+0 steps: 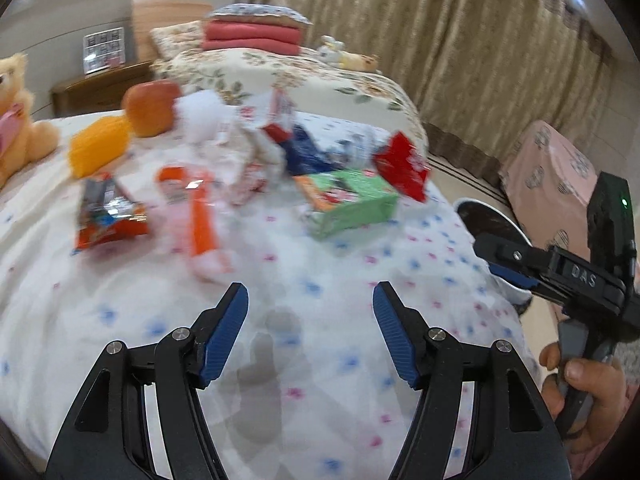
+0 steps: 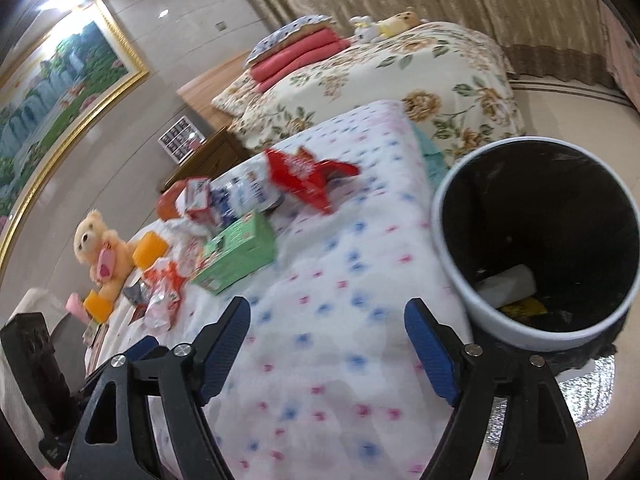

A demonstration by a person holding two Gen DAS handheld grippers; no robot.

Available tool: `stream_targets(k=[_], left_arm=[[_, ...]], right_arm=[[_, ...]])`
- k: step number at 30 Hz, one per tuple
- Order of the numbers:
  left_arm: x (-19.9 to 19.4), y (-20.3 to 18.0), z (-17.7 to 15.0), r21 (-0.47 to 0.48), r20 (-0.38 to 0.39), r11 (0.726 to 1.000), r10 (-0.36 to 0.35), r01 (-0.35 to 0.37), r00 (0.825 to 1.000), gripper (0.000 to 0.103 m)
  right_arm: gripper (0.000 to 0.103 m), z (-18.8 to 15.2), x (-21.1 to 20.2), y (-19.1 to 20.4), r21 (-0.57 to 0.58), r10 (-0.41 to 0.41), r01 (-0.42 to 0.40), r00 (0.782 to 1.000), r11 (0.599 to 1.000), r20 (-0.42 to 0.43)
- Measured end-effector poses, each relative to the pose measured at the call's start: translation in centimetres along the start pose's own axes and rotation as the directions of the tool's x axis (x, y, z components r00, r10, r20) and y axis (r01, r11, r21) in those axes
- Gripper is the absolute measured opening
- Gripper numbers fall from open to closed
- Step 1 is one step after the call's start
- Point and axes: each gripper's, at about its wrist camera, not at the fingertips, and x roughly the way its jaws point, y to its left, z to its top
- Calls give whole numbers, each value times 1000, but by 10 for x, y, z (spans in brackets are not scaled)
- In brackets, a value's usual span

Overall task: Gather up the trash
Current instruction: 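Move both open tools back toward the items on the bed, then grasp the green milk carton with the right tool and lift it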

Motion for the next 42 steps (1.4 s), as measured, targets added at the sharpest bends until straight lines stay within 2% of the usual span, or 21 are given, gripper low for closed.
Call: stream_targets(k=[8, 19, 21, 29, 35, 37, 38, 39, 42], left_arm=[[1, 34, 6, -64, 0, 996, 67, -67, 998, 67], [16, 60, 16, -86, -32, 992, 85, -87, 996, 67], [16, 65, 18, -92, -34, 992, 81, -84, 996, 67], [23, 81, 19, -114, -49, 990, 75, -80, 996, 67], [29, 83, 23, -127, -60, 990, 54, -61, 997, 66], [30, 80, 26, -123, -58, 991, 42, -49, 997, 66], [30, 78, 27, -117, -54, 992, 38, -44, 998, 66], [30, 75, 29, -108, -49, 993, 35, -40, 998, 65], [34, 70, 30, -87, -59, 996, 20, -25, 998, 41]], right_arm=[[93, 0, 24, 37, -110, 21, -26, 999, 994, -48], [97, 5, 55, 72, -228, 22, -44, 995, 973, -98], [100, 8, 61, 79, -255, 12, -37, 995, 966, -99], [101, 20, 87, 91, -315, -28, -14, 991, 949, -131], [100, 22, 98, 86, -297, -44, -3, 987, 955, -151], [99, 23, 96, 85, -291, -34, -10, 989, 957, -145], [94, 23, 95, 84, -287, -34, -8, 989, 958, -141], [92, 24, 95, 83, -283, -34, -7, 990, 959, -138], [92, 23, 90, 81, -271, -32, -4, 991, 963, -128]])
